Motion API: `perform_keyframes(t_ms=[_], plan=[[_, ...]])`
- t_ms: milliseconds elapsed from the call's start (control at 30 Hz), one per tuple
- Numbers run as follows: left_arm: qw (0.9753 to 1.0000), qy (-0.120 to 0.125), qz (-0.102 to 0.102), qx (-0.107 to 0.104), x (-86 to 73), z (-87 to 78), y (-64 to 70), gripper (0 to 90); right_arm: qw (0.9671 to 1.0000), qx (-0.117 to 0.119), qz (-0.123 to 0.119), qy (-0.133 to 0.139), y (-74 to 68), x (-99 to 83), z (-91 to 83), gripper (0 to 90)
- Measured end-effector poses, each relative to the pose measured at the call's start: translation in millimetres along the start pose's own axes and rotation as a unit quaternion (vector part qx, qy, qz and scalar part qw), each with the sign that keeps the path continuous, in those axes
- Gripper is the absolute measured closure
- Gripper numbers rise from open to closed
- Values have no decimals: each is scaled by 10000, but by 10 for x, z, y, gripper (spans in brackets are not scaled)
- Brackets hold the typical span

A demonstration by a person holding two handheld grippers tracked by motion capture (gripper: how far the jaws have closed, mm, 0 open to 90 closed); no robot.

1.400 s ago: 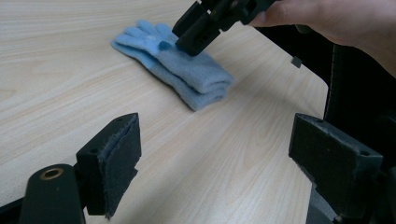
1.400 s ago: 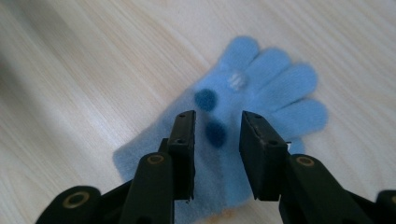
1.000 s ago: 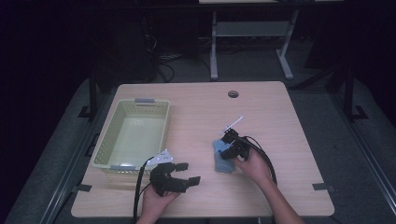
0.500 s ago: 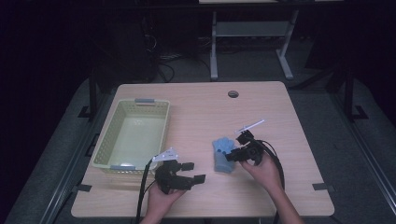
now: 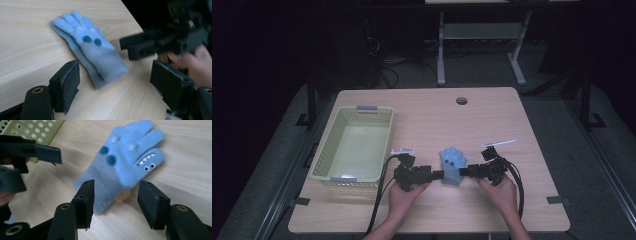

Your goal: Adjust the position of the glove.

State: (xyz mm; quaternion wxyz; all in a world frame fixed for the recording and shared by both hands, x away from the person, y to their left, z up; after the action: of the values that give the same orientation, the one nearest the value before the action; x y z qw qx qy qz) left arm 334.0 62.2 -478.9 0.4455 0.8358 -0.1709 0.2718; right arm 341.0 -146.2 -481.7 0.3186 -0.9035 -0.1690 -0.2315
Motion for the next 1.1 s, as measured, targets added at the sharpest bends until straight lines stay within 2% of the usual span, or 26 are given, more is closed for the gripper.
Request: perform_keyframes(t_ms=[67, 167, 267, 367, 633, 867, 1100], plan=[[9998, -83, -189, 33, 9, 71, -30, 248, 10000, -14, 86, 23, 19, -17, 16, 468], [9993, -171, -308, 90, 25, 162, -80, 263, 9997, 30, 225, 71, 59, -33, 36, 467], [9982, -212, -558, 21, 24, 226, -138, 297, 9991, 118, 372, 137, 83, -47, 60, 471], [9974, -275, -661, -37, 11, 279, -170, 331, 9983, 217, 507, 176, 92, -55, 89, 479], [9968, -351, -712, -34, 6, 362, -190, 404, 9966, 356, 723, 183, 124, -66, 147, 499], [9969, -494, -616, -44, -10, 387, -186, 499, 9965, 369, 732, 163, 119, -76, 186, 541], [9967, -531, -603, -55, -19, 406, -193, 573, 9963, 390, 750, 173, 69, -87, 231, 594]])
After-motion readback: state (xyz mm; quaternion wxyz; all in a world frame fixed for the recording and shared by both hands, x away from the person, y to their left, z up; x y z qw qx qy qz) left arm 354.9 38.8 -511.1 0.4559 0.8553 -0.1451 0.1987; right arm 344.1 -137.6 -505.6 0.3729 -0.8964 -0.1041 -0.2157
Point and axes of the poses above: each handheld gripper's, and its own axes: z roughly forward along the jaws, x roughly out of its top, y roughly to its right, the point moved 5 cm from there along z, roughly forward along the jaws
